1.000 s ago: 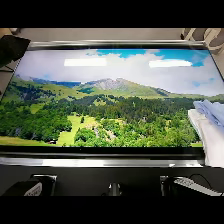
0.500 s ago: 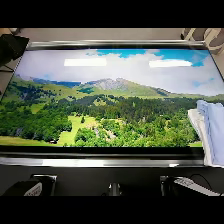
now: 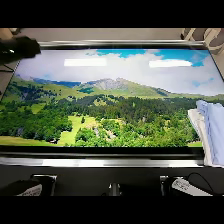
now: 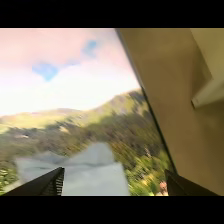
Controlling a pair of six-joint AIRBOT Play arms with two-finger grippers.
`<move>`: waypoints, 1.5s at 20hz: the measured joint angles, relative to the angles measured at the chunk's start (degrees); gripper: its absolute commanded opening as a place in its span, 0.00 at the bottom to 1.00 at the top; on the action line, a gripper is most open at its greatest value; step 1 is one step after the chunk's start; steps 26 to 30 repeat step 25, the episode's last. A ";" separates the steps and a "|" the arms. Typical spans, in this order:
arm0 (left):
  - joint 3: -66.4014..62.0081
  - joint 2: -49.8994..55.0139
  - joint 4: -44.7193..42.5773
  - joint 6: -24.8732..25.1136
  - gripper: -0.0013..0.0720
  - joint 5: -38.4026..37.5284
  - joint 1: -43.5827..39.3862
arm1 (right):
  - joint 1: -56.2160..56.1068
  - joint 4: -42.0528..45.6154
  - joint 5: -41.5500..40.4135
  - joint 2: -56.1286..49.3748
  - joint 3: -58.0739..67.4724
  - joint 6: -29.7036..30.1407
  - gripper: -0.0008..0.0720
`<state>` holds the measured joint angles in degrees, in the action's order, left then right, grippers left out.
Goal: Fold the shirts.
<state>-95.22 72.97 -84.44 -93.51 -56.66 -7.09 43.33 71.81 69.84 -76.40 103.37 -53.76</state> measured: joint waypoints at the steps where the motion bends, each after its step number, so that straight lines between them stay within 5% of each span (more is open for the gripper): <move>1: -0.68 2.56 -3.04 -1.46 0.67 -5.38 -0.66 | -5.70 1.95 2.43 -1.05 0.37 -1.44 0.91; 4: 2.08 7.08 -7.87 -2.93 0.66 -19.96 -2.71 | -18.08 5.62 13.14 -5.29 -0.11 -4.35 0.85; 6: 7.67 5.73 -8.98 -3.43 0.66 -22.23 -4.52 | -23.61 6.19 19.74 -7.43 -2.16 -5.35 0.85; 13: 17.92 0.20 -11.02 -7.76 0.66 -16.09 -7.15 | -29.66 6.82 26.40 -9.33 -5.55 -6.25 0.86; 30: 19.08 -0.46 -11.54 -8.52 0.66 -14.45 -7.41 | -30.34 6.88 27.47 -9.60 -5.95 -6.45 0.86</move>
